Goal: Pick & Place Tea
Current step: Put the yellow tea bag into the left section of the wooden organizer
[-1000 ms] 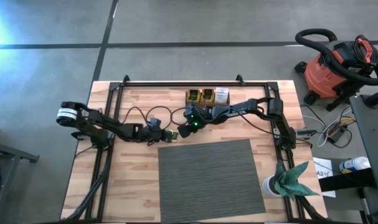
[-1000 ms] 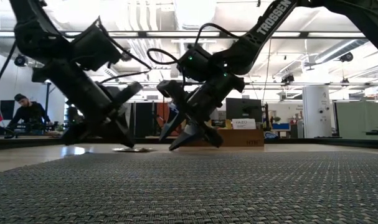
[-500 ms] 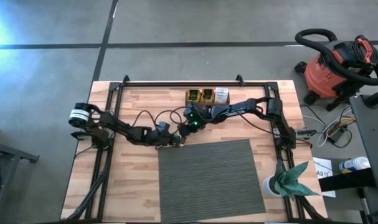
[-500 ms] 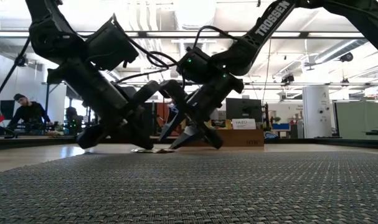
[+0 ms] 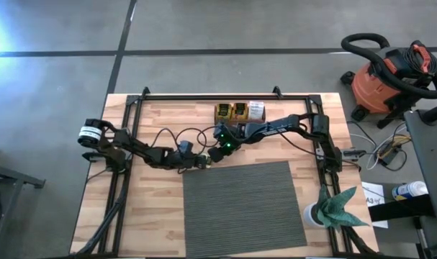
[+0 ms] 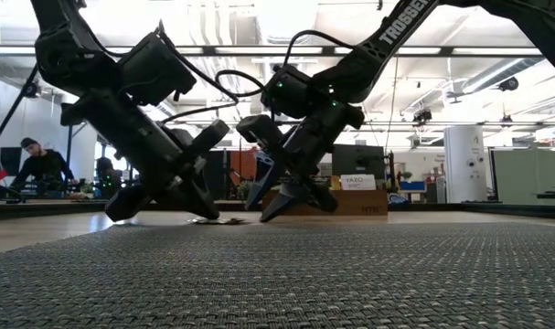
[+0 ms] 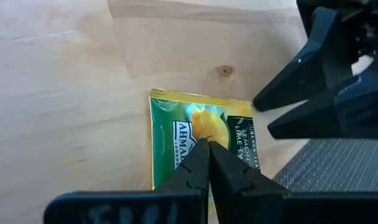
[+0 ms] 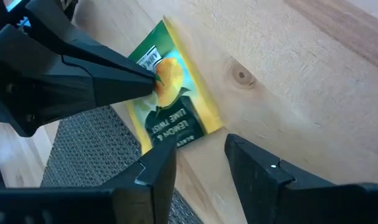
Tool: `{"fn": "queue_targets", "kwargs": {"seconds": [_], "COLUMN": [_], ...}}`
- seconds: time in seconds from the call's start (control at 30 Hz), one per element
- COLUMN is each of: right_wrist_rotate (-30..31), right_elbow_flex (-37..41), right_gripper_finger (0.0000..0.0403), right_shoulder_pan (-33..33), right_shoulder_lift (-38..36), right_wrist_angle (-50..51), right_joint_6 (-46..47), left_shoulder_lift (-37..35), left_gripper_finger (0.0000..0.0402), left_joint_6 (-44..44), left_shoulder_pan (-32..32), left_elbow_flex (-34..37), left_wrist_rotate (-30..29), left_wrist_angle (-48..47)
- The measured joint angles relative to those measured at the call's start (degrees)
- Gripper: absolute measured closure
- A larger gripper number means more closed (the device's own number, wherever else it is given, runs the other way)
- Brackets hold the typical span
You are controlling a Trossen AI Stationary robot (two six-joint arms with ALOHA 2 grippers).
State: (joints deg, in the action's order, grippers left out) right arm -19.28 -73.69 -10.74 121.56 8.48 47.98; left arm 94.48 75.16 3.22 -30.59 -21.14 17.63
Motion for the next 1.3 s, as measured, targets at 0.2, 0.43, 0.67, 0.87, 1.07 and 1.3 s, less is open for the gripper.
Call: {"fn": "queue_targets", "kwargs": {"seconds": [0.2, 0.43, 0.67, 0.87, 1.07, 1.3], "right_wrist_rotate": [1.46, 1.68, 1.57, 1.11, 0.76, 0.89], "right_elbow_flex": [0.11, 0.19, 0.24, 0.26, 0.28, 0.21], "right_gripper_finger": [0.0262, 0.0264, 0.0280, 0.0293, 0.0323, 0.0389], "right_shoulder_pan": [0.55, 0.73, 0.87, 0.87, 0.87, 0.67], "right_shoulder_lift": [0.28, 0.30, 0.45, 0.52, 0.52, 0.45], "right_wrist_angle": [-1.09, -1.98, -5.78, -5.89, -5.94, -6.42], "right_joint_6": [0.16, -0.11, -0.17, -1.99, -4.97, -7.94], "left_shoulder_lift": [0.15, 0.17, 2.52, 3.87, 3.78, 2.03], "left_gripper_finger": [0.0391, 0.0391, 0.0391, 0.0391, 0.0391, 0.0391], "left_joint_6": [0.03, 0.39, 0.82, 0.36, -0.49, -0.14], "left_shoulder_pan": [-0.02, 0.17, 0.42, 1.02, 1.53, 2.03], "left_elbow_flex": [0.02, 0.02, -0.02, -1.26, -1.64, -1.64], "left_wrist_rotate": [-1.17, -1.59, -2.98, -3.44, -2.71, -1.38], "left_wrist_angle": [2.27, 2.97, 7.11, 7.00, 7.01, 6.21]}}
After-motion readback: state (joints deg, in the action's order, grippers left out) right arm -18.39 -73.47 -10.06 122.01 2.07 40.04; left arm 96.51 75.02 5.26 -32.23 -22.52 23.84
